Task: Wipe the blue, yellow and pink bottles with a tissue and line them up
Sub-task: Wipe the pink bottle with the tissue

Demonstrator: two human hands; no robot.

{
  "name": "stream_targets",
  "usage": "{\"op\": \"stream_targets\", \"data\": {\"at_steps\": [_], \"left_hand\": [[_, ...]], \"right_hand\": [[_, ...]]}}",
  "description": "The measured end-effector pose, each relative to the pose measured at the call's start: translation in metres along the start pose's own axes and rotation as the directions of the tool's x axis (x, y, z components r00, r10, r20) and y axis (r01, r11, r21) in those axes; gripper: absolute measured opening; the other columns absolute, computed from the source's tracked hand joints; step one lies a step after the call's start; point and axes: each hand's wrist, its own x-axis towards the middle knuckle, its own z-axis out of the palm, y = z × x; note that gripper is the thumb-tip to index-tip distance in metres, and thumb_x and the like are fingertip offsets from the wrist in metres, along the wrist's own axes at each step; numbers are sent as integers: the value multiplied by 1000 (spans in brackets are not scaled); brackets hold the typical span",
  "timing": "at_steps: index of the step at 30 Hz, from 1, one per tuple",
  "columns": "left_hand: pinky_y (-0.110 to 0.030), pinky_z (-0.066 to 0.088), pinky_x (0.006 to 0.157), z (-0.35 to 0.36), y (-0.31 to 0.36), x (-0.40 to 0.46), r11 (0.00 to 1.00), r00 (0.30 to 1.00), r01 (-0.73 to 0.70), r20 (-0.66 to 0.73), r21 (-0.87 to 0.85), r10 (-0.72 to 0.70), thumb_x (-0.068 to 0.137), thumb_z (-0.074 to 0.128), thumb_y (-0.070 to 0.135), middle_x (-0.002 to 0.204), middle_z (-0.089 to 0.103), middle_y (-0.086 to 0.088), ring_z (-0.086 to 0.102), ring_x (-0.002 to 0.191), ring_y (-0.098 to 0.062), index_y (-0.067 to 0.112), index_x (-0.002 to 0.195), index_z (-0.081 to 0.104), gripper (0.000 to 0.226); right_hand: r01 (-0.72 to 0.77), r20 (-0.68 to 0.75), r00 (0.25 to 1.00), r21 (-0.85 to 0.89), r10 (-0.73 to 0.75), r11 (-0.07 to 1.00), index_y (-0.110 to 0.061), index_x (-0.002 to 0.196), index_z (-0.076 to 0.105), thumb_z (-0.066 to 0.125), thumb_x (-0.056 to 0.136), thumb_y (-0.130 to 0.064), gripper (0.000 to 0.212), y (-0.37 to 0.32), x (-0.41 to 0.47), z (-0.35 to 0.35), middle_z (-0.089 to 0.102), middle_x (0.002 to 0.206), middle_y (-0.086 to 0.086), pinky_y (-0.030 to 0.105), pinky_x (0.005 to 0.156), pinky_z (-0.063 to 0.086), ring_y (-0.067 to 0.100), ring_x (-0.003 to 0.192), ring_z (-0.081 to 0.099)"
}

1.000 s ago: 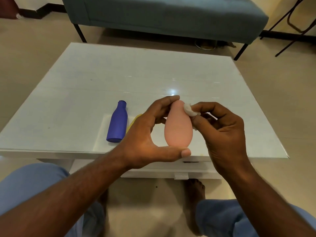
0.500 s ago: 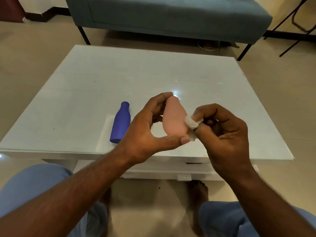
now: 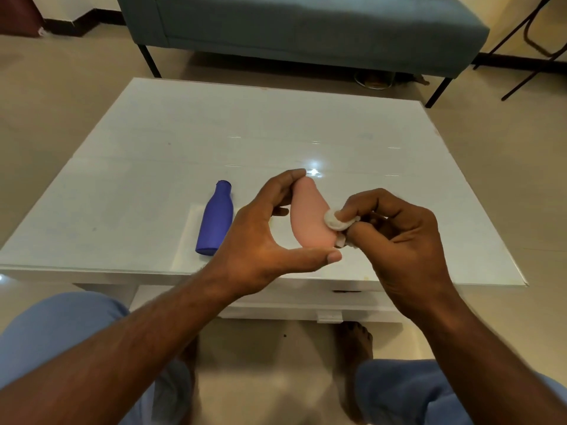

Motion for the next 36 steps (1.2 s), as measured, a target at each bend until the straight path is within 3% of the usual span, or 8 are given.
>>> {"op": "stream_targets", "data": {"at_steps": [8,12,15,19,22,26,31,36], "left_hand": [[-8,48,91,-5,-3,6,1000,1000,20,-25,14,-19,57,86,60,138,45,36,51,125,9,45,146,32,105],[-21,51,99,-4,9,-1,998,992,-37,124,42,32,57,94,51,142,46,30,51,131,-3,40,149,35,110],[-16,48,99,2,13,-8,996,976,-66,213,59,52,55,93,49,141,46,32,50,131,-2,40,150,33,113],[-19,51,98,3,6,-5,996,989,-46,141,70,36,54,89,61,142,45,34,50,130,0,46,148,32,111],[-8,47,93,0,3,-3,997,997,-10,80,79,4,54,86,65,137,39,44,48,126,10,57,143,26,107],[-2,45,90,-4,2,-1,996,999,17,27,89,-20,54,84,65,131,39,48,48,121,16,51,144,28,107],[-8,52,79,-4,-6,6,992,991,108,-83,64,-102,52,82,64,134,44,26,58,112,2,36,151,32,114],[-10,52,80,2,-6,13,985,983,166,-92,44,-162,48,82,62,146,43,12,61,104,-2,33,154,29,122]], "right_hand": [[46,3,999,-69,-46,997,-12,88,75,72,88,-2,11,4,-5,3,73,85,0,31,73,61,22,83,71],[-66,-103,992,60,72,996,-14,93,77,73,93,-2,13,3,-1,1,77,88,-1,27,74,62,21,86,75],[-121,-153,979,73,131,990,-17,95,77,73,94,-8,10,4,1,0,78,90,-3,24,74,61,20,86,76],[-150,-114,981,48,154,988,-19,98,78,70,96,-5,17,7,1,0,79,94,-5,25,78,62,19,93,76],[-160,-71,984,51,163,986,-17,97,79,70,95,-3,17,7,1,2,80,93,-4,32,80,65,22,95,76],[-154,-14,988,57,155,986,-18,91,78,73,92,-6,13,6,1,3,77,88,-7,36,79,66,23,90,76],[-149,24,988,-36,150,988,-18,89,80,76,88,-8,11,8,-3,3,77,89,-1,42,81,66,24,88,76],[-245,-103,964,-1,244,970,-19,98,81,75,93,-16,8,12,0,7,80,93,-3,42,87,66,18,91,78]]}}
